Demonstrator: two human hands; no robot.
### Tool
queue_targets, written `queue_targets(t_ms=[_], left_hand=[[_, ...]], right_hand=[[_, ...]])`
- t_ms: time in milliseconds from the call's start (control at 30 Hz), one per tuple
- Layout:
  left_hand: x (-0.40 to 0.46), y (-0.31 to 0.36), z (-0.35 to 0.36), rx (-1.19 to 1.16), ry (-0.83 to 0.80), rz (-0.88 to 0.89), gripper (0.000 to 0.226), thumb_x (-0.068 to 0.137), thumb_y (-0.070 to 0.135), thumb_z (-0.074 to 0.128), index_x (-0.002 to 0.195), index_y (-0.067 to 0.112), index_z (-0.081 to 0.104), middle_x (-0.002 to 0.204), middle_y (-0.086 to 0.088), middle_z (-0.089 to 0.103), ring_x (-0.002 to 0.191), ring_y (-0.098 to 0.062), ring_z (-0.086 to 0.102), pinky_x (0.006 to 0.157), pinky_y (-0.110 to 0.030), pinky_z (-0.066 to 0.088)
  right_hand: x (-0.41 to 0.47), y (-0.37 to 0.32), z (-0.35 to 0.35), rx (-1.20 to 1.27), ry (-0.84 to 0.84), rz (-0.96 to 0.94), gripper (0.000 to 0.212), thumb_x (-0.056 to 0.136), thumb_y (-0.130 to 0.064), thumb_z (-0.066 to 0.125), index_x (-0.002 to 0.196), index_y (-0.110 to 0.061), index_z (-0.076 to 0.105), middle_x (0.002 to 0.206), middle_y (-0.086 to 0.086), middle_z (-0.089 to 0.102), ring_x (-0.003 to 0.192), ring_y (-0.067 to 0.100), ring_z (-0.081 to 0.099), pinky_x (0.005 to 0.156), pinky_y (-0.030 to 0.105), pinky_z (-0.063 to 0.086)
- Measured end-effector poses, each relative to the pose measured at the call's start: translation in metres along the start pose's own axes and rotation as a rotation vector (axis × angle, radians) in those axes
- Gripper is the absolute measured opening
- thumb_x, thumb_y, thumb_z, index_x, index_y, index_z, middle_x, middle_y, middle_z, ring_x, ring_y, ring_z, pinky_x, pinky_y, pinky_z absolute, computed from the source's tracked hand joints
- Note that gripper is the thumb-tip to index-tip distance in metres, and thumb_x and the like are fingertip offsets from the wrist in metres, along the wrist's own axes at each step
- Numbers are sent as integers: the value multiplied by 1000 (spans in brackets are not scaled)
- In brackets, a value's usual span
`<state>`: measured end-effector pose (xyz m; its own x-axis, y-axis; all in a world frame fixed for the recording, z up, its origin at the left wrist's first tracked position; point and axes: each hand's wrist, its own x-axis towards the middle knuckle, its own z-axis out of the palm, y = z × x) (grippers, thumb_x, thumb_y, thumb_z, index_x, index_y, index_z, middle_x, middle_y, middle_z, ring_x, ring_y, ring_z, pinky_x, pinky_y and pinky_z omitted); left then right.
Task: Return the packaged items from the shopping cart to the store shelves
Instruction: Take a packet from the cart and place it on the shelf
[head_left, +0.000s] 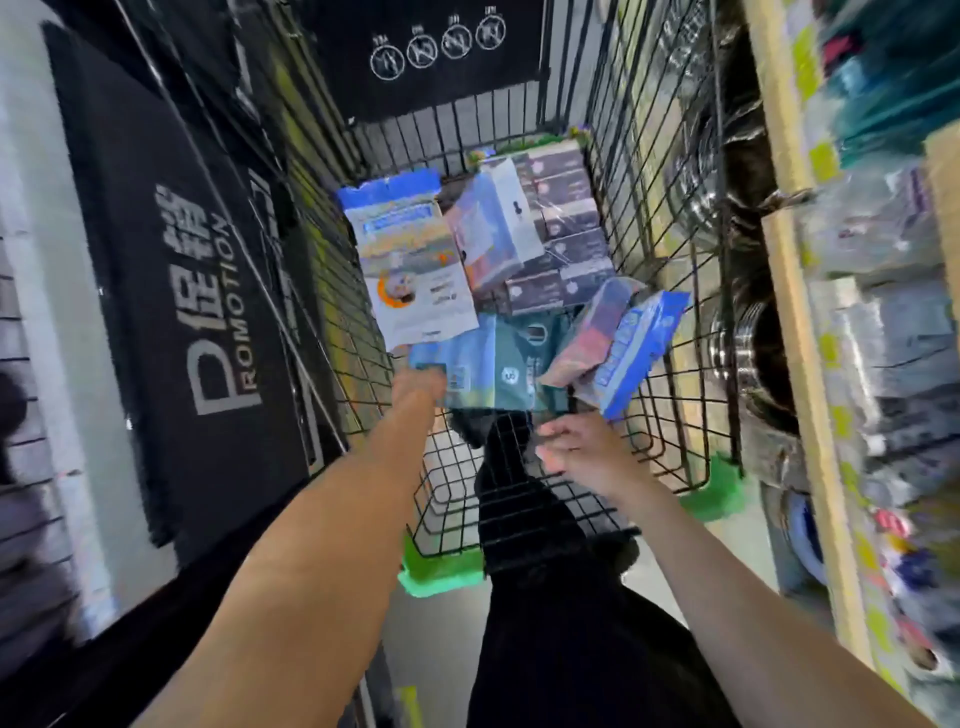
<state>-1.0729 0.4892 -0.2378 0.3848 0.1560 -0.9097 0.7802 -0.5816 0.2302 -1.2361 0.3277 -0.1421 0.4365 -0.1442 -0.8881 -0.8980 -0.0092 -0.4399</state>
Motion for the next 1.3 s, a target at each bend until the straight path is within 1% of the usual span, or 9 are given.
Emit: queue_targets(t_ms=[233,333,433,567,700,867,1000,1167,1300], left_hand=[[13,7,1,225,91,-24,50,75,30,79,115,5,61,107,-10,67,101,-26,65,91,-39,55],[-8,2,8,54,-33,-87,59,59,34,90,101,5,61,92,-8,68,85,-25,65,83,-40,59],[-33,0,20,-221,-118,-95,44,73,9,84,109,2,59,86,-10,67,74,-25,66,62,-40,61],[-68,13,15,-126,-64,141,49,72,6,82,112,16,55,102,-7,67,93,-27,68,84,-44,58],[-98,44,-30,142,-26,389,50,66,19,84,109,20,59,94,2,70,81,-22,71,75,-43,60],[-134,80,-93,37,-230,451,54,78,1,79,127,12,60,118,-13,69,101,-32,70,81,-46,60],[-172,105,-113,-16,-398,550,51,83,2,73,130,11,56,122,-16,68,97,-30,72,72,-41,63],[-208,137,-99,-1,-512,696,43,83,10,68,125,13,61,120,-9,70,99,-25,71,77,-38,62],[-233,167,-62,114,-520,729,32,92,8,62,124,4,60,110,-15,71,76,-20,73,49,-29,57]], right_hand=[[14,0,-13,-1,9,29,14,92,-19,67,106,-16,64,104,5,71,87,23,71,83,36,54],[17,-7,-14,20,6,44,10,93,-19,66,103,-18,63,107,5,71,85,22,71,80,30,54],[16,-11,-13,74,20,53,10,94,-17,66,104,-15,65,113,9,70,89,22,69,79,26,53],[8,-17,-6,24,83,15,22,92,-17,67,113,-9,67,108,8,71,92,17,66,78,24,50],[3,-25,-3,81,339,-122,22,88,-14,72,109,-7,68,102,9,72,87,14,66,68,8,46],[-5,-42,-5,203,367,-180,33,88,-27,73,115,-14,60,112,0,66,105,14,64,98,31,50],[-14,-62,-9,529,240,-184,5,91,-21,69,95,-22,65,98,-8,73,98,12,68,102,40,50],[-45,-67,-50,752,376,-281,26,83,-18,76,108,-16,71,103,0,77,100,20,71,92,43,54],[-90,-56,-103,798,549,-435,27,81,2,73,104,-10,65,93,-6,78,91,10,74,80,34,59]])
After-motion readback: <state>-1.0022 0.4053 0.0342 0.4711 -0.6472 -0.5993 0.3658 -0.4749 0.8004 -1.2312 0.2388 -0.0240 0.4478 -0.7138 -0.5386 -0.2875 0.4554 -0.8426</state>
